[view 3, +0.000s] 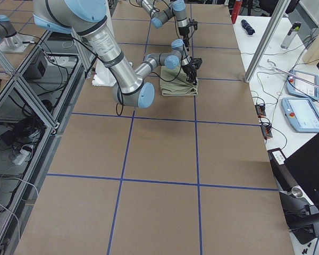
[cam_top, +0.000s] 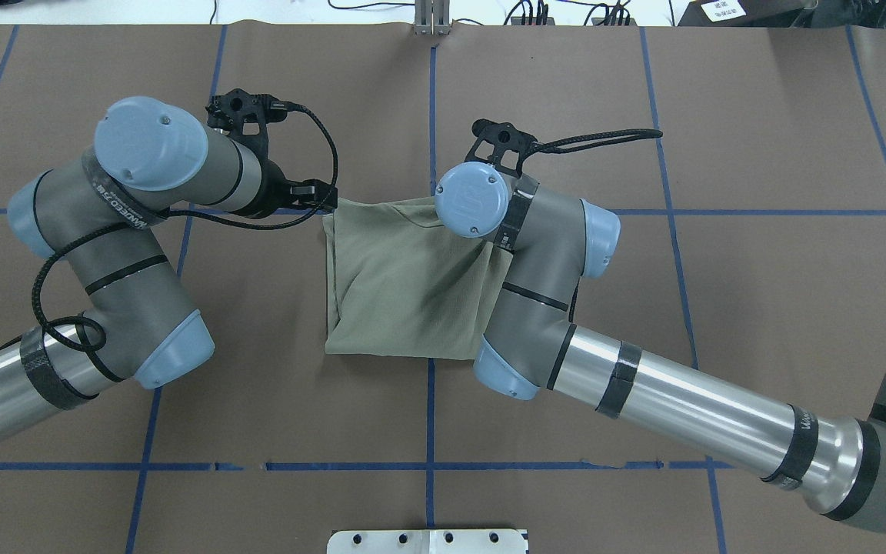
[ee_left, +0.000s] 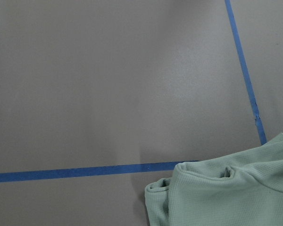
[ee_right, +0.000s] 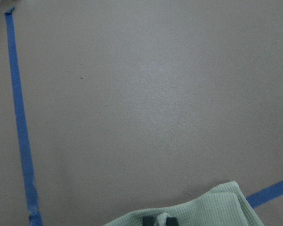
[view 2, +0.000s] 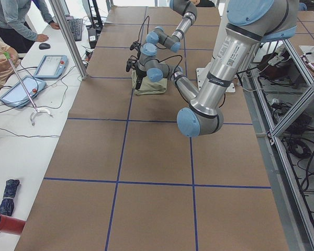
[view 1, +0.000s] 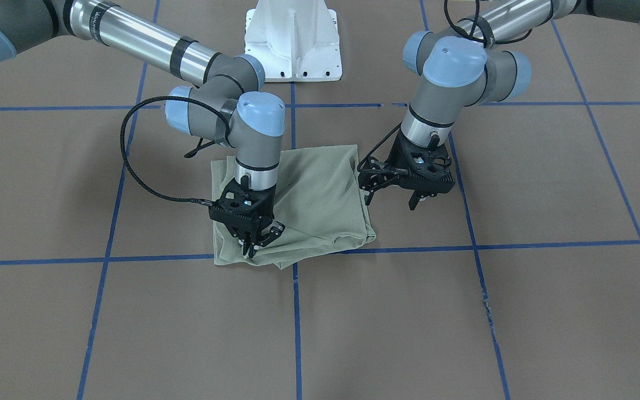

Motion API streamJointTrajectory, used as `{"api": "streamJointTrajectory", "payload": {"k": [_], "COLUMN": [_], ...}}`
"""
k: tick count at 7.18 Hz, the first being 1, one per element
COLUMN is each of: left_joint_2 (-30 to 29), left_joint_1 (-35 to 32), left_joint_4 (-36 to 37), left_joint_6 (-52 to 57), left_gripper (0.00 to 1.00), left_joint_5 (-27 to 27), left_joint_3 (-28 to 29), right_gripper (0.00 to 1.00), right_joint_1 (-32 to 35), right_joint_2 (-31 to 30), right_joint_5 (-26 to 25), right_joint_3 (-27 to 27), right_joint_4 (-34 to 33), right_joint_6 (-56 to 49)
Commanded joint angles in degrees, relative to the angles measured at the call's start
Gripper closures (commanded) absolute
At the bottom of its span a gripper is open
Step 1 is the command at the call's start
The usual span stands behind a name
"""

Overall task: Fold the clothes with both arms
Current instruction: 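Open both grippers and raise them off the folded shirt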

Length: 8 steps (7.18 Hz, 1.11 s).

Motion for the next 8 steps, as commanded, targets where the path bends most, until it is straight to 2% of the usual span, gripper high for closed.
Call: {"api": "streamJointTrajectory", "payload": {"k": [1,2,3,5,6,7,8], "left_joint_2": [0.02,0.02,-0.07,-2.43,-4.97,-5.6,-7.09], "left_joint_1": [0.0,0.26,0.52,1.92,2.98,3.94,4.39], "left_joint_4": [0.0,0.0,-0.35,-3.85,-3.95,-4.13,-4.04], "left_joint_6": [-0.09,-0.35,-2.62,-8.84,-9.32,-11.24,-12.91], "left_gripper": [0.0,0.0,0.0,0.0,0.0,0.0,0.06], "left_joint_5": [-0.01,-0.01,0.08,0.43,2.26,4.97,5.26], "left_joint_3": [-0.25,0.1,0.89,5.52,8.25,10.02,12.04], "right_gripper": [0.0,0.0,0.0,0.0,0.0,0.0,0.0], "right_joint_1": [0.17,2.09,5.15,12.61,14.91,15.37,15.38], "right_joint_2": [2.71,2.98,2.55,-3.39,-6.13,-7.02,-7.29], "right_joint_5": [-0.67,4.55,12.61,24.59,27.86,27.98,27.9], "right_joint_3": [-0.97,-0.1,1.48,9.19,11.75,12.38,12.39], "right_joint_4": [0.44,0.52,0.61,0.7,0.87,0.79,0.87], "right_joint_6": [-4.06,-7.83,-12.48,-24.59,-29.61,-29.92,-30.01]}}
